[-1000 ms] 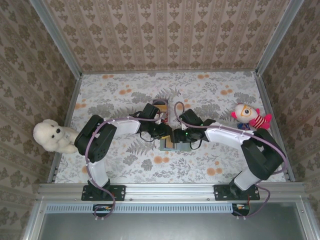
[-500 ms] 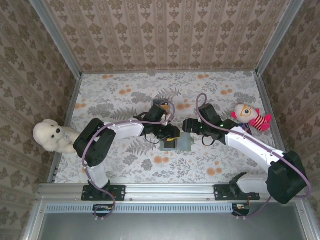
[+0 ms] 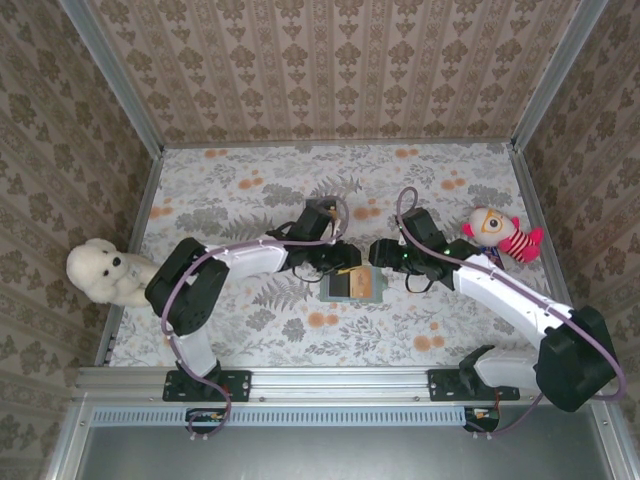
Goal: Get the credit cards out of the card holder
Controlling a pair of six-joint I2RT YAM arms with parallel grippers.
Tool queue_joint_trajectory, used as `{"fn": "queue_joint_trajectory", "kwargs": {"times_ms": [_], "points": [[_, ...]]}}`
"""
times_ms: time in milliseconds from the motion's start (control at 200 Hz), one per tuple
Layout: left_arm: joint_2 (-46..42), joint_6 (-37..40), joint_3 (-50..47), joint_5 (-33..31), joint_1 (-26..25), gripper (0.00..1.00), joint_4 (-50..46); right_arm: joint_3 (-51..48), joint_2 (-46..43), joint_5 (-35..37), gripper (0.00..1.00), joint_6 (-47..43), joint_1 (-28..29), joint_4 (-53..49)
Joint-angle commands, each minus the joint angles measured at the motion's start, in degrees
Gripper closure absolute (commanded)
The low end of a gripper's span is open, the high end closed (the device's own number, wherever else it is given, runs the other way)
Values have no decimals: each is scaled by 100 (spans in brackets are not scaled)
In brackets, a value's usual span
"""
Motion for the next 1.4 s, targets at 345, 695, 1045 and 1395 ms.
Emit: {"fn": "queue_joint_trajectory", "kwargs": {"times_ms": [345, 695, 1045, 1395], "points": [[-88, -483, -269, -766, -105, 77, -161, 363, 1432, -616, 68, 516, 230, -3], [220, -712, -373, -572, -126, 77, 323, 713, 2178, -503, 74, 396, 367, -282], [406, -649, -343, -433, -117, 75, 238, 748, 2382, -189, 72, 313, 327, -499], [468, -686, -550, -448, -87, 74, 245, 620, 2660, -322, 71, 313, 247, -396]]}}
